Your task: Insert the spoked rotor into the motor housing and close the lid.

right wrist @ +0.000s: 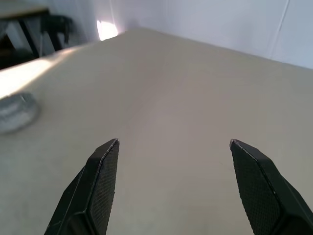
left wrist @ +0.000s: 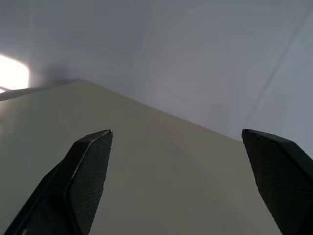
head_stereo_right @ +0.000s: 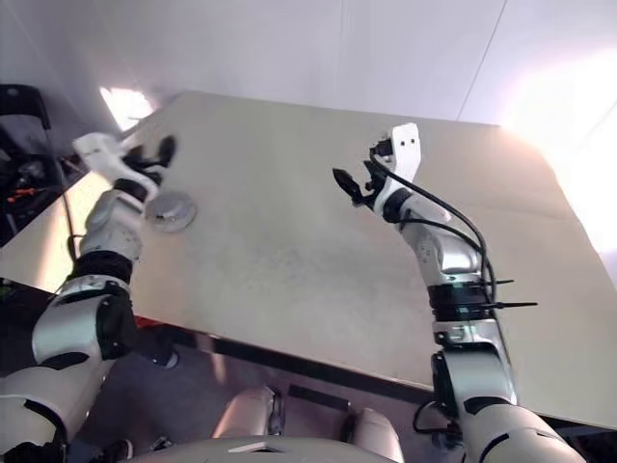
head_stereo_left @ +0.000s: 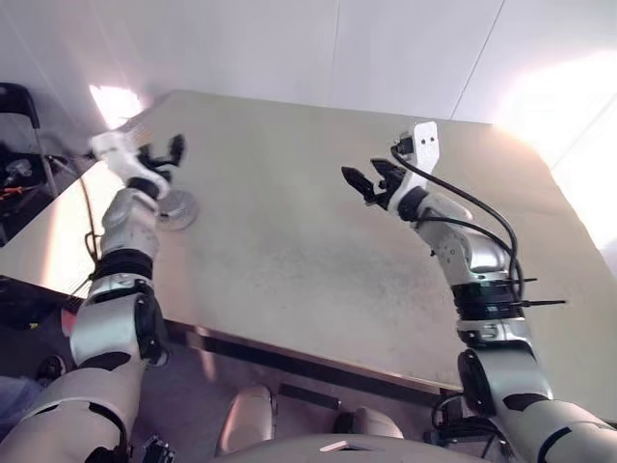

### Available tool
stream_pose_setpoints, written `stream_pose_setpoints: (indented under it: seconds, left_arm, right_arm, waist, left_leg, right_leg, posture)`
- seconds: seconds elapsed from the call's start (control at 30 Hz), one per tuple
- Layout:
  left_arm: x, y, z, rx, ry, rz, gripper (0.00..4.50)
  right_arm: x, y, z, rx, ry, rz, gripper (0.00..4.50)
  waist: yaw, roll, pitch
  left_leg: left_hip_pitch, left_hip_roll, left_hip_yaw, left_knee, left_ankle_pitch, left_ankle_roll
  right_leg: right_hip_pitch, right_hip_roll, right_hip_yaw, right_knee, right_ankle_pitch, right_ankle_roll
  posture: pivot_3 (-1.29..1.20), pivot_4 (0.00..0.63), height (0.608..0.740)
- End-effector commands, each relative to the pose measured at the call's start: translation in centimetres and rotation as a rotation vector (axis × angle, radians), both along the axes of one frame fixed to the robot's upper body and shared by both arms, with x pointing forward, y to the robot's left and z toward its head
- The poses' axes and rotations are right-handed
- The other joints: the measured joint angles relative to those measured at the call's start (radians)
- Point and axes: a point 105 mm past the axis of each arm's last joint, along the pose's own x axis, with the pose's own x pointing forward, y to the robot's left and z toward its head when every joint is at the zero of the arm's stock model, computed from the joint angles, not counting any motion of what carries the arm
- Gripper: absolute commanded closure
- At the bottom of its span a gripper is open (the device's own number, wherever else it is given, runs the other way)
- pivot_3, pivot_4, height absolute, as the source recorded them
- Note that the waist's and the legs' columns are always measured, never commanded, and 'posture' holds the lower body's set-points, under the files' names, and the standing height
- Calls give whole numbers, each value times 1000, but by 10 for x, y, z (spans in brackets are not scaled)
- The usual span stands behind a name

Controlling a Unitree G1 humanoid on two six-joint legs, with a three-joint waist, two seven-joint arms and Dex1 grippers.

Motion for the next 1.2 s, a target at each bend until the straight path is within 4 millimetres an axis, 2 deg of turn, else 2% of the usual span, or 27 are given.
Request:
stream_pose_setpoints:
  seconds: [0.03,0.1,0.2,0.3,0.67,1.2]
  left_arm:
    - [-19,-63,-16,147,22,-283,27]
    - [-30,-89,-39,210,62,-385,27]
    - [-39,-106,-60,250,100,-441,27]
    - [-45,-115,-76,271,130,-458,27]
    - [-37,-111,-62,238,100,-403,27]
    - [-35,-110,-61,239,96,-374,27]
  right_arm:
    - [-4,-26,-5,-203,-38,10,409]
    - [-4,-42,-16,-270,-15,-13,409]
    - [-6,-50,-24,-271,4,-22,409]
    - [-7,-59,-38,-282,35,-56,409]
    - [-7,-57,-34,-221,13,-91,409]
    - [2,-58,-37,-217,6,-134,409]
  waist:
    - [-10,0,0]
    - [-28,0,0]
    - [-45,0,0]
    - [-50,1,0]
    - [-48,2,0]
    - [-48,2,0]
  left_leg:
    - [0,0,0,1,-1,2]
    - [0,1,0,3,-2,5]
    - [0,4,0,4,-3,6]
    - [-2,6,0,4,-4,9]
    - [-2,8,0,19,-11,20]
    - [-1,9,0,20,-11,19]
  right_leg:
    - [0,0,0,0,0,0]
    - [-1,0,0,1,1,-1]
    - [-3,4,0,1,0,-4]
    - [-5,6,-1,4,-2,-8]
    - [0,6,-2,6,-2,-9]
    - [0,5,-1,9,-2,-9]
  posture:
    - [0,0,740]
    - [0,0,740]
    - [0,0,740]
    - [0,0,740]
    - [0,0,740]
    - [0,0,740]
